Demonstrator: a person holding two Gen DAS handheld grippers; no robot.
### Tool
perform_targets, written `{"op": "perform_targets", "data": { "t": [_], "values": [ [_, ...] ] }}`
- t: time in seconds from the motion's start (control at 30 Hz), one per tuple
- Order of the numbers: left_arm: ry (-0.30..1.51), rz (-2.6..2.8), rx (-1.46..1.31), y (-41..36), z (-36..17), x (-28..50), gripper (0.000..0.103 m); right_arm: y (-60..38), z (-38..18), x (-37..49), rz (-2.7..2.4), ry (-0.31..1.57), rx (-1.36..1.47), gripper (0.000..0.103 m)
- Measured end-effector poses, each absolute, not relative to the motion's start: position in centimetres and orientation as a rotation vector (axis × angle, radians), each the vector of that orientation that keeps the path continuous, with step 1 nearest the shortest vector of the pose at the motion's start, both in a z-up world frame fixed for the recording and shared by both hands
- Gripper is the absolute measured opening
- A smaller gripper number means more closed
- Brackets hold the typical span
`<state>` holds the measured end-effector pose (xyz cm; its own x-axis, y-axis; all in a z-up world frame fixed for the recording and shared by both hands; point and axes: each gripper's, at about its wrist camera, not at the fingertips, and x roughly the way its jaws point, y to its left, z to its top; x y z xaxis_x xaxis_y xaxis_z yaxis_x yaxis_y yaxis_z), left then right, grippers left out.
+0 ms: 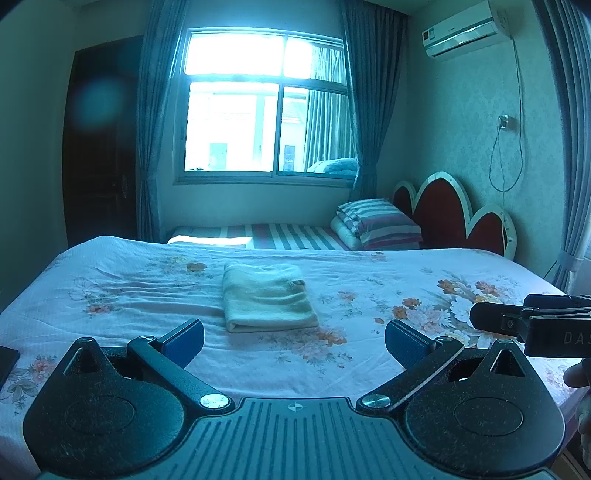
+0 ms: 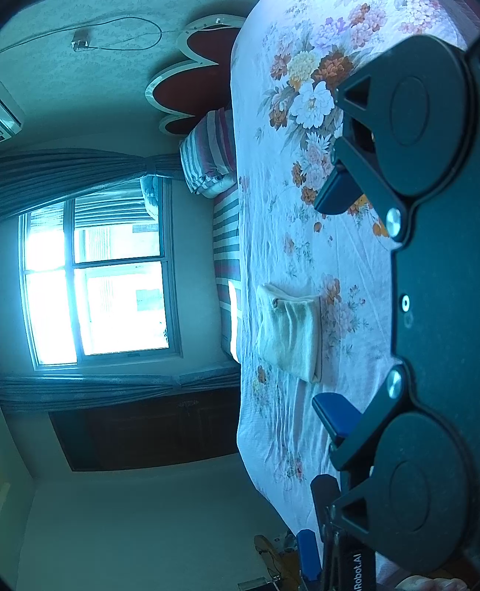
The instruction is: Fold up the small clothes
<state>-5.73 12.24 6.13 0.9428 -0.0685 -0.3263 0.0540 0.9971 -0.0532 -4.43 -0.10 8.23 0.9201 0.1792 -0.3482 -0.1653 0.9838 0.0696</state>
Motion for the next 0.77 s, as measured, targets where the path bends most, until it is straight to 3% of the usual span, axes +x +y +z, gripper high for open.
{"op": "perform_targets", "data": {
  "t": [0.77],
  "values": [
    [0.335, -0.094, -0.037, 12.11, 6.04, -4.92, 0.103, -0.38, 7.87, -3.96, 0.178, 0.369, 0.032, 0.103]
  ]
}}
